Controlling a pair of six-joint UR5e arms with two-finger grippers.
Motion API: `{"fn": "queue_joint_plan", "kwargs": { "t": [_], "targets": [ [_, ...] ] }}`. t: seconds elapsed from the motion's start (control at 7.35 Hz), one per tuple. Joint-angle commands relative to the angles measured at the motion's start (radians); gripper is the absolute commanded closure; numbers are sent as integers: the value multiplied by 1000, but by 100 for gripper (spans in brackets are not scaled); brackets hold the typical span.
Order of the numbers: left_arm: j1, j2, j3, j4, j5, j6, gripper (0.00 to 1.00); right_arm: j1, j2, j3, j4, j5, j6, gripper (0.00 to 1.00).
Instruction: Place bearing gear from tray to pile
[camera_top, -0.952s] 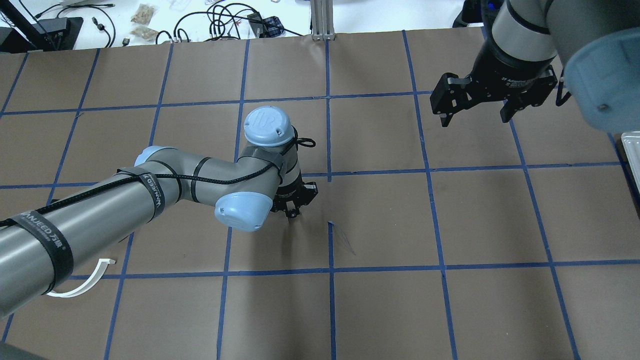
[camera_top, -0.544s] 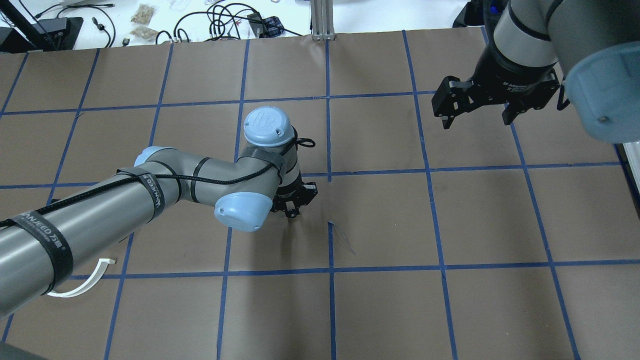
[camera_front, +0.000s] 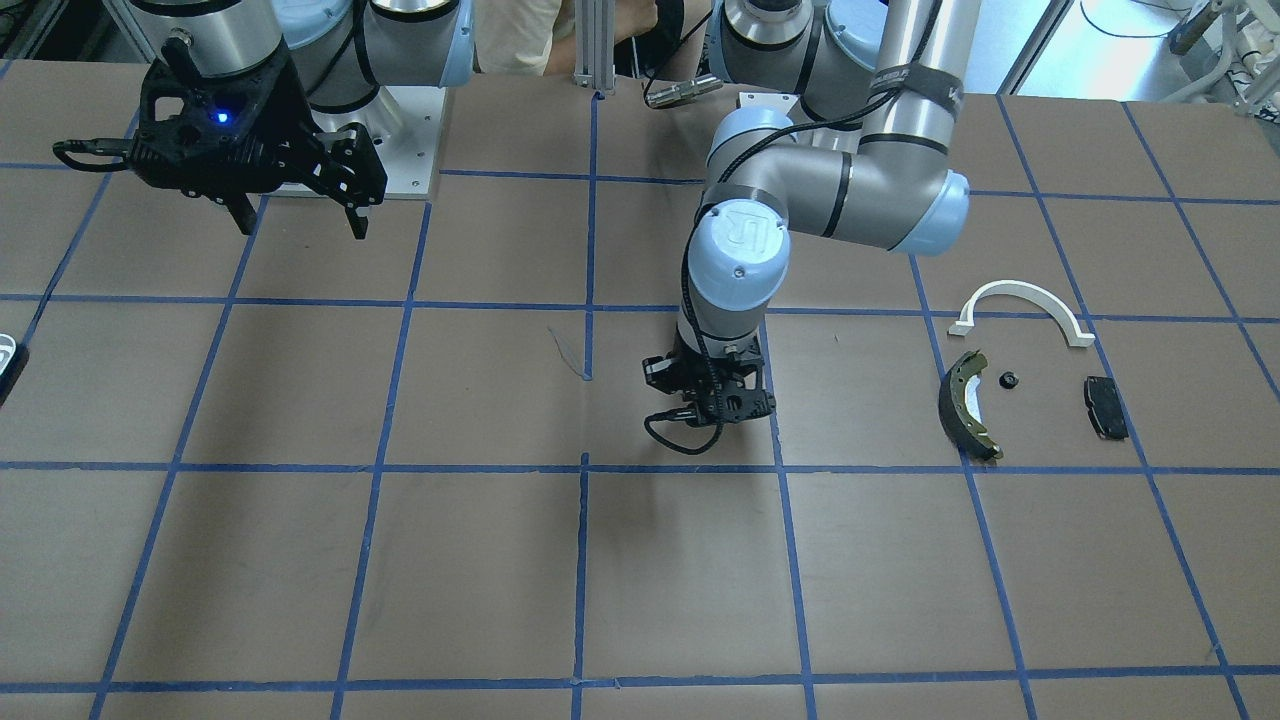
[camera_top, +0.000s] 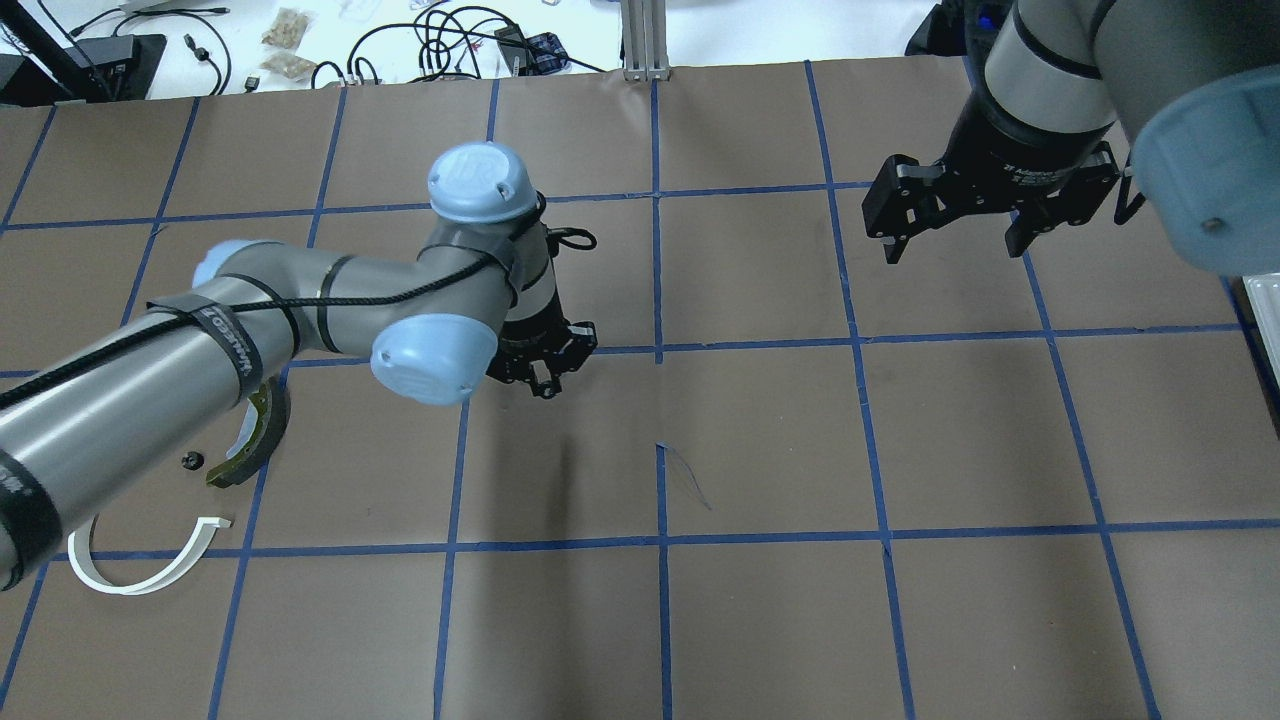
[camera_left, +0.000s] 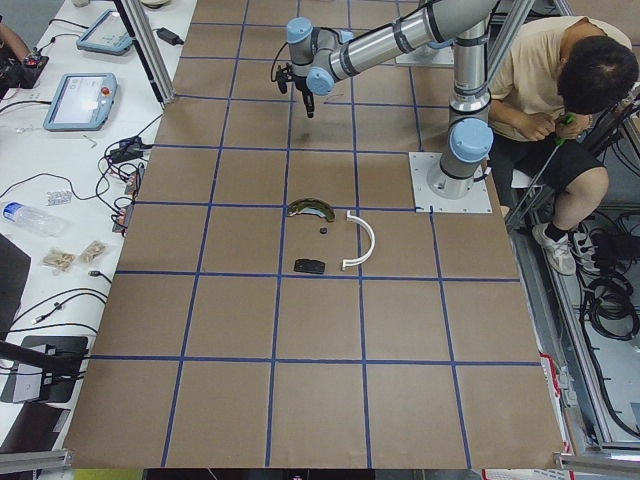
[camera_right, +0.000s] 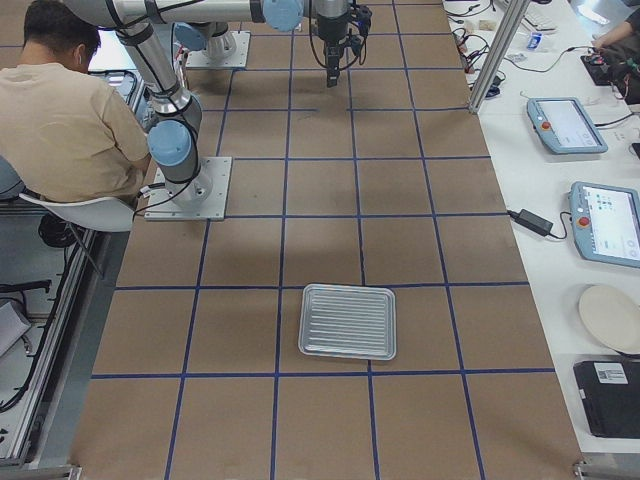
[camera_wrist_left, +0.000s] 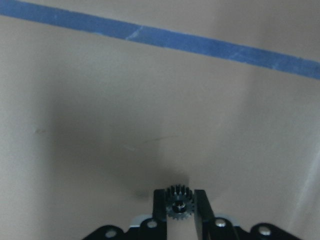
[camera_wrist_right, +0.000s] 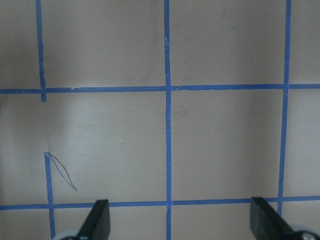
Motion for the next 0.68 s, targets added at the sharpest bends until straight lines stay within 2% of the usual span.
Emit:
{"fn": "queue_joint_plan", "kwargs": {
  "t": [0.0, 0.27, 0.41, 0.54],
  "targets": [
    [223, 82, 102, -324, 97, 328, 100, -1, 40, -71, 68, -7, 8, 0],
    [496, 116, 96, -339, 250, 700, 100, 0, 56, -93, 74, -6, 9, 0],
    [616, 94, 114, -325, 257, 855, 100, 0, 60, -95, 68, -6, 8, 0],
    [708, 73, 88, -219, 257, 988, 100, 0, 60, -99, 71, -10, 9, 0]
  ]
}}
